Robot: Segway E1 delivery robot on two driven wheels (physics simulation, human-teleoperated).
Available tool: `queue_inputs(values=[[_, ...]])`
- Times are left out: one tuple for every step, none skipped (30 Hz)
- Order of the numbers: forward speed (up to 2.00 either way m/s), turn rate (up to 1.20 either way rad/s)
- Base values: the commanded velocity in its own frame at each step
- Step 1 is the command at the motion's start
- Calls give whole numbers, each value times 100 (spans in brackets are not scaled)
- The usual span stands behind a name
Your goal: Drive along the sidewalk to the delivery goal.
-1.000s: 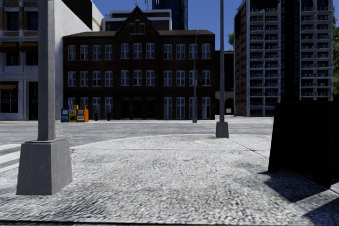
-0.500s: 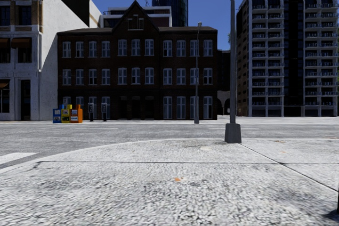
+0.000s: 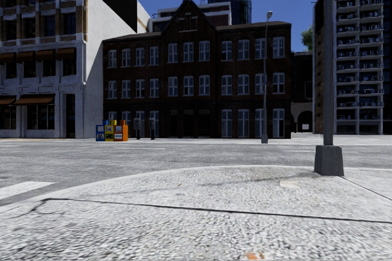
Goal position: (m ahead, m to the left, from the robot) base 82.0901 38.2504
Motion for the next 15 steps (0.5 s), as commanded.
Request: queue_inputs(values=[[116, 68], [117, 68], [121, 68], [124, 68], [124, 68], [126, 68], [128, 68], [131, 68], [133, 68], [133, 68], [134, 68], [136, 68], [138, 68], [144, 68], [144, 68]])
